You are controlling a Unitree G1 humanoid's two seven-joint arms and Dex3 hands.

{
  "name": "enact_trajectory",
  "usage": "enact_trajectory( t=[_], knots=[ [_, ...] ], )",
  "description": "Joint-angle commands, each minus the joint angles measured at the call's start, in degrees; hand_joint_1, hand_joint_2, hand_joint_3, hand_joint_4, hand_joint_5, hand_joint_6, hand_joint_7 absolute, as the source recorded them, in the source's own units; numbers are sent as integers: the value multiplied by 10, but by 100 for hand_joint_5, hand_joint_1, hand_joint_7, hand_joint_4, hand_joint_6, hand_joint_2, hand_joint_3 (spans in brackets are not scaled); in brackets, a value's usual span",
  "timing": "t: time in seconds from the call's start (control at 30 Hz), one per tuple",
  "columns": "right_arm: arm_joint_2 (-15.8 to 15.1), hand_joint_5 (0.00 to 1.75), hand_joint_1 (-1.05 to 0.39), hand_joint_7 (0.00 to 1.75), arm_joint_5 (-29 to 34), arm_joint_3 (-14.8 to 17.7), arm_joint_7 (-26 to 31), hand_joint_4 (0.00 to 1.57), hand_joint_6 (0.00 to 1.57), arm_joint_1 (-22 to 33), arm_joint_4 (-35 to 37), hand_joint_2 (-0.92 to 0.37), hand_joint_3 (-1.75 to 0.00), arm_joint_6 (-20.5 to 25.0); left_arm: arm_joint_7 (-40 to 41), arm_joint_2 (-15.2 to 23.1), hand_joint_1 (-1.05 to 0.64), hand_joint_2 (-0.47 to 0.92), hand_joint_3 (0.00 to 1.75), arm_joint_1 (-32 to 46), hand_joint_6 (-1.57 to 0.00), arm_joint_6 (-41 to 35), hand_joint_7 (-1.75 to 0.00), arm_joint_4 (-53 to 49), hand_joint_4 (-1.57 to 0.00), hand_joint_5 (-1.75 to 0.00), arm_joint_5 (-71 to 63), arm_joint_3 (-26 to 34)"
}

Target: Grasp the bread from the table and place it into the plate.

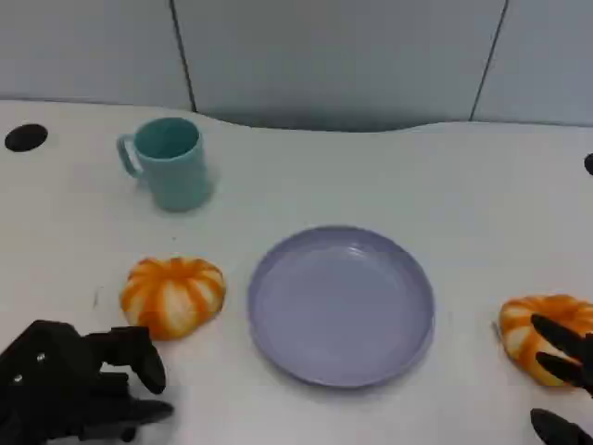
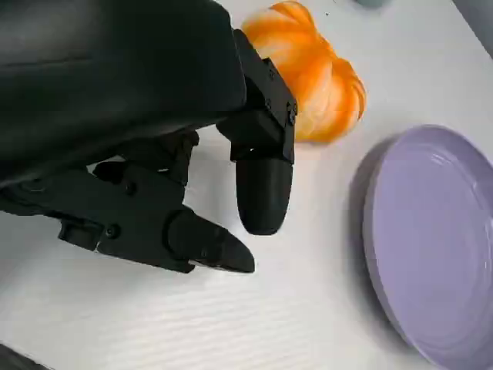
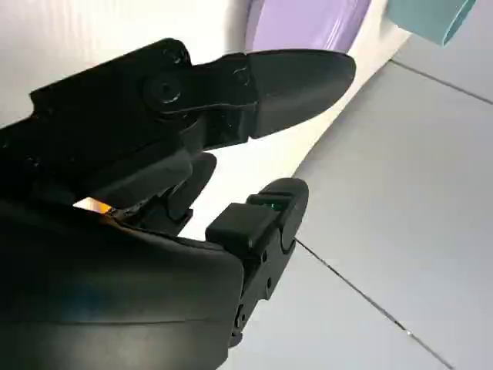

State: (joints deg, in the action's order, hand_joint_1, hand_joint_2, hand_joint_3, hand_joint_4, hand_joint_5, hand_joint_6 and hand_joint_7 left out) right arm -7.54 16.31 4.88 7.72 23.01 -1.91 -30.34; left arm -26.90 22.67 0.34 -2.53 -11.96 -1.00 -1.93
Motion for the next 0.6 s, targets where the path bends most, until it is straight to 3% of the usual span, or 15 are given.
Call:
enact_trajectory(
  t=[0.03, 0.5, 0.6],
  knots=[
    [-9, 0, -36, 0, -6, 8, 2, 82, 68, -1, 6, -92, -31, -7, 5, 0, -24, 90, 2, -2, -55, 2, -175, -4, -72, -175, 2, 2],
    [-4, 0, -37, 0, -5, 6, -6, 81, 66, 10, -22, -92, -32, 19, 15, -11, -22, 92, 2, -1, -55, 61, -175, -26, -73, -175, 7, 14],
    [-2, 0, -37, 0, 3, 5, 0, 81, 67, 7, -19, -92, -32, 18, 47, -13, -19, 92, 2, -1, -52, 173, -175, -47, -72, -175, -15, 17]
  ],
)
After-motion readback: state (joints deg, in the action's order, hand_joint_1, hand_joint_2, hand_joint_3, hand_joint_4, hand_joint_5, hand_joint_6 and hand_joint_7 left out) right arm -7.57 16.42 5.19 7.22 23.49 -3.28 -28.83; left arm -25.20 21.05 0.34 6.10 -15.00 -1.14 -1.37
